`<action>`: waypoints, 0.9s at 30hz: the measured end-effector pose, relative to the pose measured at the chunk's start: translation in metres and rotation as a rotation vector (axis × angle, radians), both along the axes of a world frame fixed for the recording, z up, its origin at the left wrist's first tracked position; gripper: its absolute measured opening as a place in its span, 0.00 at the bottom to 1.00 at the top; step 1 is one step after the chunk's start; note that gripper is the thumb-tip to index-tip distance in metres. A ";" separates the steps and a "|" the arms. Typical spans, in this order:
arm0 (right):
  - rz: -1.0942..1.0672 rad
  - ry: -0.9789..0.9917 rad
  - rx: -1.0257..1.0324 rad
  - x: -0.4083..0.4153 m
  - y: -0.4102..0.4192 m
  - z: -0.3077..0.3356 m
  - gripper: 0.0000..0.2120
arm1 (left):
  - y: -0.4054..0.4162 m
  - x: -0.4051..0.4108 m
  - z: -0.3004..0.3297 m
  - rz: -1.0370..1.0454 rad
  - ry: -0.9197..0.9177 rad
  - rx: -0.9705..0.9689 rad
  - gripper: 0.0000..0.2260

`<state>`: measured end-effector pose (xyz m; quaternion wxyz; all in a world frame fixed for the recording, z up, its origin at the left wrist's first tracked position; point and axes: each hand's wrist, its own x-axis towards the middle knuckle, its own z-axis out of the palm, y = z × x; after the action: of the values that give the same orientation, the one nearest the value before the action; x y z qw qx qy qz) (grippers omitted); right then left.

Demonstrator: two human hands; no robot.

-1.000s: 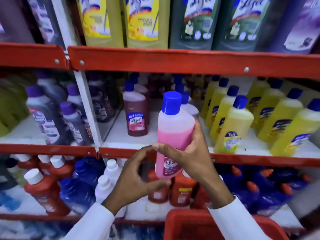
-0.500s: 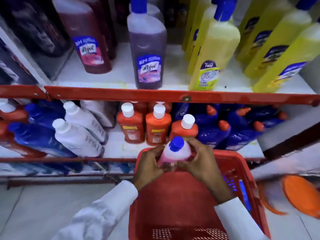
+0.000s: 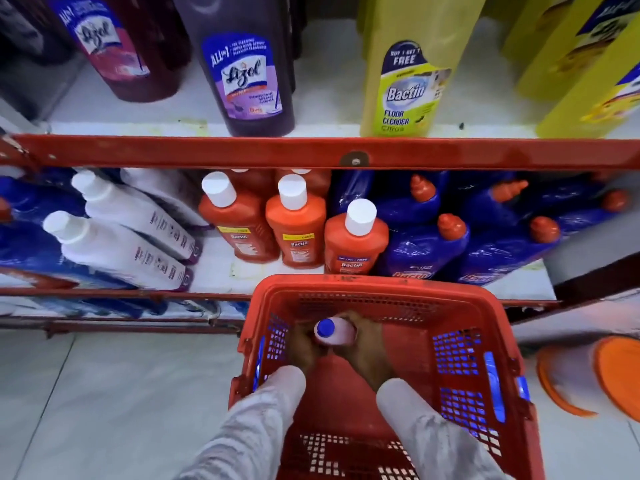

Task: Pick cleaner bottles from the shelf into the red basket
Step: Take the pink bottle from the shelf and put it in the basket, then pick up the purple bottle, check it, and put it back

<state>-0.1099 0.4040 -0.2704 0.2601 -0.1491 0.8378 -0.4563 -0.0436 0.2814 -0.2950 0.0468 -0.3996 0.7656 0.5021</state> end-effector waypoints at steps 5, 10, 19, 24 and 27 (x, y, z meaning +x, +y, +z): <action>0.051 0.021 0.036 -0.011 -0.006 0.004 0.21 | -0.002 -0.003 0.016 -0.049 -0.012 -0.037 0.10; 0.103 0.070 0.071 -0.025 -0.007 0.038 0.22 | -0.026 0.010 0.058 -0.340 -0.066 -0.186 0.22; -0.032 0.409 -0.329 -0.012 -0.057 0.206 0.14 | -0.095 0.023 0.228 -0.335 0.398 -0.766 0.11; -0.170 0.630 -0.588 -0.010 -0.111 0.284 0.13 | -0.141 0.003 0.278 -0.195 0.639 -1.027 0.17; -0.392 0.727 -0.658 -0.021 -0.151 0.307 0.16 | -0.164 -0.013 0.282 -0.143 0.639 -1.020 0.21</action>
<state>-0.1310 0.2527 0.0365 -0.1980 -0.2118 0.6985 -0.6542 -0.0566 0.1173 -0.0135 -0.3491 -0.1488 0.9108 0.1626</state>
